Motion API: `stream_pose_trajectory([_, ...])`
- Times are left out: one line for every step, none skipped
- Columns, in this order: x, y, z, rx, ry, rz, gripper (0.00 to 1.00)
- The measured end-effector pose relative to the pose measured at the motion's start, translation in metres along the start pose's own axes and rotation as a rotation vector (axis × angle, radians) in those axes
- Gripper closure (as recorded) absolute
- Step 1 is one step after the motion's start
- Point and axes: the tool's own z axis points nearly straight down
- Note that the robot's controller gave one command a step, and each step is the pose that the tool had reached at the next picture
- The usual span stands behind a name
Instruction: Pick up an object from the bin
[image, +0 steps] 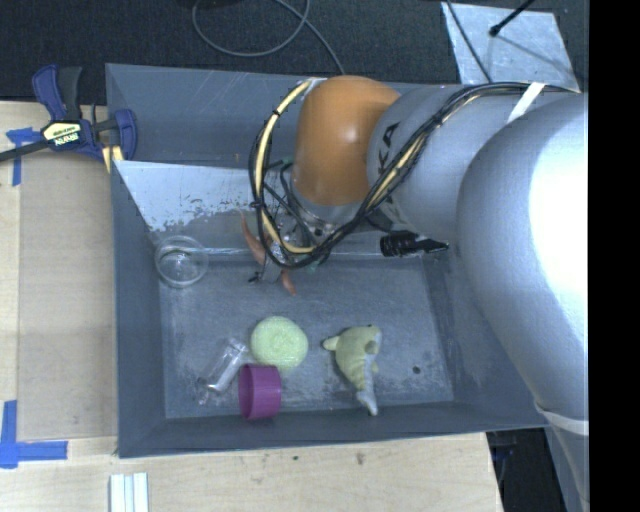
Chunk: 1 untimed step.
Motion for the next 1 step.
stream_pose_trajectory([-0.0005, 0.0002, -0.0047, 0.0, 0.0, 0.0, 1.0])
